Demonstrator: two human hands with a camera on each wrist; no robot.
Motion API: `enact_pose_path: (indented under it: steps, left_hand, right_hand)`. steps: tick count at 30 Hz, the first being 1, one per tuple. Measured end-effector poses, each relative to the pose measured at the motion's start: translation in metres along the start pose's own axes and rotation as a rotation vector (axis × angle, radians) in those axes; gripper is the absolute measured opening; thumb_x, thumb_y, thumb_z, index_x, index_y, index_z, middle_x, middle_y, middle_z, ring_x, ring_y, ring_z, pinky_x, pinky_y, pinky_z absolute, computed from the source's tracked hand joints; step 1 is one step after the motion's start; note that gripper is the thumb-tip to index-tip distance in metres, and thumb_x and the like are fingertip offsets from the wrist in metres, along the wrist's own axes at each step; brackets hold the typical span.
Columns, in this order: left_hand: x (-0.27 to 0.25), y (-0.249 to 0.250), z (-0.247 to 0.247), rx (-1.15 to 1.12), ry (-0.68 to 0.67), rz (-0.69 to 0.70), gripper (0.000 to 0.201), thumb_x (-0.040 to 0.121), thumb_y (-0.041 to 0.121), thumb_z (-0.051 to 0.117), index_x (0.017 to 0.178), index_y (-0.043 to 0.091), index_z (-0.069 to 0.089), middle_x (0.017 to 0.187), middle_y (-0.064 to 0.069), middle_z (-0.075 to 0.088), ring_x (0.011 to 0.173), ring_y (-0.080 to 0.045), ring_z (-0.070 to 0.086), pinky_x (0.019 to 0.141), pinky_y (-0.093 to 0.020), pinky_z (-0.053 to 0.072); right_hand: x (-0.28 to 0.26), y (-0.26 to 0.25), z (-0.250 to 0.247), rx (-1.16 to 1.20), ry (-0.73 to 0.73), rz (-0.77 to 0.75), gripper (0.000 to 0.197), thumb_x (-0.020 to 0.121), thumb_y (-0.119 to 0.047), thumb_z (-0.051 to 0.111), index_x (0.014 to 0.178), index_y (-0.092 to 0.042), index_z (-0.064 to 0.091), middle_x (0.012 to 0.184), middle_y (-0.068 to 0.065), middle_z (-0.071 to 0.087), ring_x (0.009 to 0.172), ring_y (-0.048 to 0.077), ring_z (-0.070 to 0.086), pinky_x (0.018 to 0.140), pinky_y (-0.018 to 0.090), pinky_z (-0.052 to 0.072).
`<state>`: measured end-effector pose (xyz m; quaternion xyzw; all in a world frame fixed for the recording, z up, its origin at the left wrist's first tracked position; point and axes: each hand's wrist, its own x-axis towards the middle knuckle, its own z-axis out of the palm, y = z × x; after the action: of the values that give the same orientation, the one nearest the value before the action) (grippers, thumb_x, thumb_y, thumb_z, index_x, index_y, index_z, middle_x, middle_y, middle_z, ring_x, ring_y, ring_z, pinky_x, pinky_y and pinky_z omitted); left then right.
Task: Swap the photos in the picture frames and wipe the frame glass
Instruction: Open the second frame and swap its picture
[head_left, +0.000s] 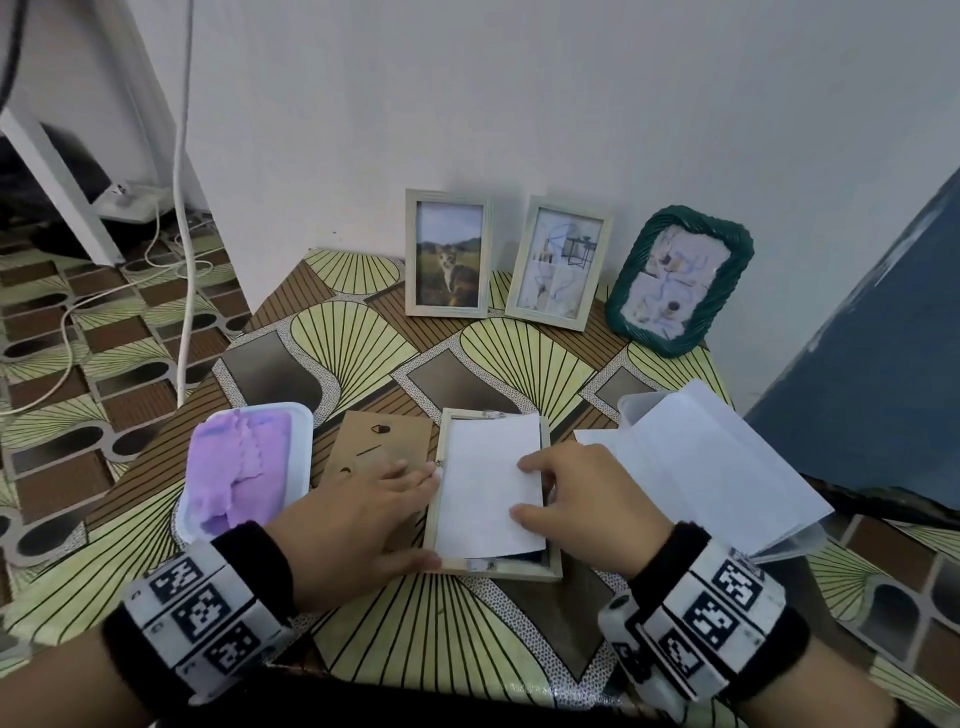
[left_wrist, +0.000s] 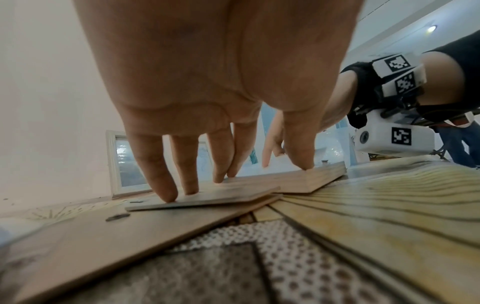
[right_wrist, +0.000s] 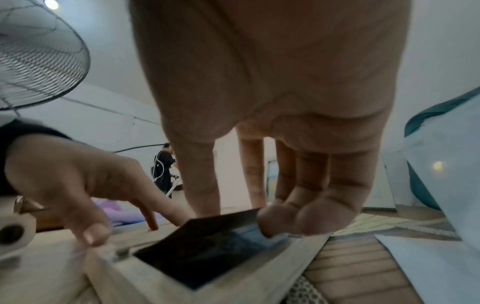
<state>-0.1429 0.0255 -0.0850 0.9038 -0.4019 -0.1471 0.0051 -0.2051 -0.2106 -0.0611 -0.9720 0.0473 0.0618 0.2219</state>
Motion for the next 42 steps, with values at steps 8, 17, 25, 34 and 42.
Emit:
enact_pose_path:
  steps: [8, 17, 25, 34, 42]
  left_hand:
    - [0.001, -0.005, 0.001, -0.067, 0.047, 0.021, 0.084, 0.088, 0.070, 0.042, 0.155, 0.032, 0.010, 0.160, 0.020, 0.007, 0.147, -0.001, 0.006, 0.119, -0.034, 0.020]
    - [-0.002, -0.039, -0.005, -0.062, 0.026, -0.056, 0.091, 0.083, 0.072, 0.049, 0.155, 0.027, 0.014, 0.162, 0.010, 0.012, 0.148, -0.008, 0.006, 0.119, -0.024, 0.013]
    - [-0.020, -0.030, 0.010, 0.076, -0.034, 0.065, 0.104, 0.079, 0.078, 0.043, 0.155, 0.022, -0.001, 0.163, 0.004, -0.007, 0.148, -0.011, -0.013, 0.118, -0.023, 0.002]
    - [-0.042, -0.017, 0.012, 0.242, -0.011, 0.122, 0.079, 0.094, 0.066, 0.016, 0.154, 0.014, 0.010, 0.161, -0.017, 0.013, 0.150, -0.029, 0.010, 0.119, -0.037, 0.023]
    - [-0.048, -0.011, -0.010, 0.056, 0.388, 0.186, 0.055, 0.098, 0.040, 0.034, 0.130, 0.001, 0.058, 0.129, -0.018, 0.062, 0.111, -0.029, 0.065, 0.083, -0.039, 0.059]
  right_hand:
    - [0.001, -0.004, 0.014, -0.380, -0.017, -0.091, 0.051, 0.083, -0.059, 0.051, 0.126, -0.031, 0.059, 0.128, 0.005, 0.041, 0.123, 0.027, 0.032, 0.096, 0.040, 0.042]
    - [0.004, 0.009, 0.021, -0.379, -0.193, -0.163, 0.070, 0.094, -0.062, 0.041, 0.152, -0.028, 0.021, 0.162, 0.006, 0.014, 0.152, 0.021, 0.006, 0.119, 0.054, 0.017]
    - [0.007, 0.008, 0.019, -0.369, -0.167, -0.172, 0.072, 0.091, -0.065, 0.042, 0.151, -0.029, 0.024, 0.161, 0.003, 0.018, 0.148, 0.020, 0.020, 0.112, 0.043, 0.034]
    - [0.007, 0.010, 0.020, -0.313, -0.179, -0.184, 0.072, 0.092, -0.062, 0.047, 0.151, -0.029, 0.024, 0.161, 0.002, 0.019, 0.148, 0.018, 0.018, 0.114, 0.039, 0.032]
    - [0.008, 0.015, 0.019, -0.215, -0.161, -0.181, 0.074, 0.088, -0.062, 0.053, 0.150, -0.030, 0.030, 0.164, -0.002, 0.017, 0.151, 0.013, 0.014, 0.117, 0.033, 0.025]
